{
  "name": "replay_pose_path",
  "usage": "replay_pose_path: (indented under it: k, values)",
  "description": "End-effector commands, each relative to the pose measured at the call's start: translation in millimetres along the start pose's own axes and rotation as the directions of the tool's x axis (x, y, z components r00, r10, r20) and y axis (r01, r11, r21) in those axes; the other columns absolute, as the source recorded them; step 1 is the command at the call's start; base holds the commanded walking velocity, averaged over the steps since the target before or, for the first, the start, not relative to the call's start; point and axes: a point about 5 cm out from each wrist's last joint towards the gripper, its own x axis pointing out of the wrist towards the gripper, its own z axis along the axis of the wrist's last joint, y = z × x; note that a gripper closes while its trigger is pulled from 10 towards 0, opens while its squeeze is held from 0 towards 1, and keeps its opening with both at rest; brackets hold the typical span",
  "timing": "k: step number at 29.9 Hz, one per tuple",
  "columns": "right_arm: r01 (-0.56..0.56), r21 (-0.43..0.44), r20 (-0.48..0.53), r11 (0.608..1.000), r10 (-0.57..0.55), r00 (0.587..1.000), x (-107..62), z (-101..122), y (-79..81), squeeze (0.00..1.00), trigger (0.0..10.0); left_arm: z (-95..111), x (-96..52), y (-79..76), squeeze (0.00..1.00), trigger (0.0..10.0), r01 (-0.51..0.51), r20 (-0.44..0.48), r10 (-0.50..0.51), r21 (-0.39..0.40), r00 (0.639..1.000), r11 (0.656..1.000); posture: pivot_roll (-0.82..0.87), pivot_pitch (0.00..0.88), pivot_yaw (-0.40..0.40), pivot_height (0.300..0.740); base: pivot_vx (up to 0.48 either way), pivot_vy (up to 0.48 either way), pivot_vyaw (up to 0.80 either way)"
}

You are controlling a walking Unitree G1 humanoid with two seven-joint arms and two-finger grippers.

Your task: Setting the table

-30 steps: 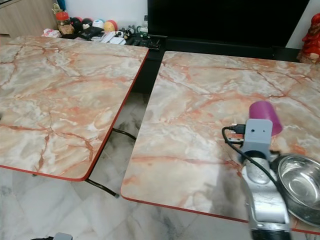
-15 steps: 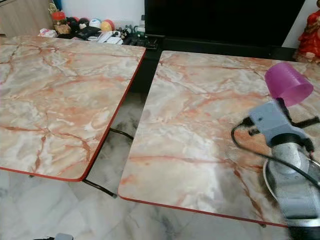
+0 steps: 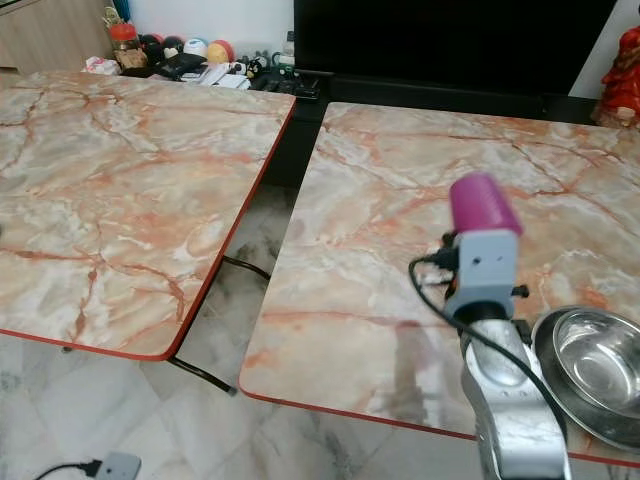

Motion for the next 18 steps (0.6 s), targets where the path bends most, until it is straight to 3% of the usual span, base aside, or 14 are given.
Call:
replay_pose_path:
  k: [1,3,4,7,11,14,18]
  values:
    - [-0.010,-0.042,0.016,0.999,0.011,1.000,-1.5,4,-7.2,0.00,10.0,9,-1.1,12.8,0.00,10.0,-0.061,0.072,0.060,0.009,0.996,0.998,-0.08,0.125,-0.011,0.740,0.000,0.000,0.00]
    - [0.031,-0.016,0.041,0.999,-0.031,0.999,-0.5,7,-14.9,0.00,10.0,14,-1.8,20.0,0.00,10.0,-0.103,0.109,0.105,-0.022,0.989,0.994,-0.08,0.124,-0.010,0.740,0.000,0.000,0.00]
    - [0.085,0.041,0.046,0.996,-0.086,0.995,-0.1,7,-20.8,0.00,10.0,16,-3.4,25.7,0.00,10.0,-0.131,0.140,0.141,-0.078,0.980,0.988,-0.08,0.123,-0.009,0.740,0.000,0.000,0.00]
    - [0.089,0.071,0.030,0.993,-0.092,0.995,-0.7,3,-19.8,0.00,10.0,16,-4.2,25.2,0.00,10.0,-0.127,0.145,0.140,-0.096,0.979,0.987,-0.08,0.123,-0.009,0.740,0.000,0.000,0.00]
    - [0.124,0.201,-0.039,0.972,-0.119,0.992,-4.5,-16,-13.4,0.00,10.0,-3,-8.0,5.6,0.00,10.0,-0.015,0.099,0.027,-0.126,0.995,0.992,-0.06,0.118,-0.005,0.740,0.000,0.000,0.00]
    - [0.189,0.315,-0.087,0.930,-0.170,0.982,-4.5,-26,-10.2,0.00,10.0,-22,-12.7,-5.2,0.00,10.0,0.010,0.023,-0.007,-0.143,1.000,0.990,-0.06,0.115,-0.007,0.740,0.000,0.000,0.00]
    - [0.235,0.381,-0.118,0.894,-0.205,0.972,-4.3,-32,-8.3,0.00,10.0,-31,-15.2,-12.7,0.00,10.0,0.032,-0.011,-0.034,-0.145,0.999,0.989,-0.06,0.115,-0.007,0.740,0.000,0.000,0.00]
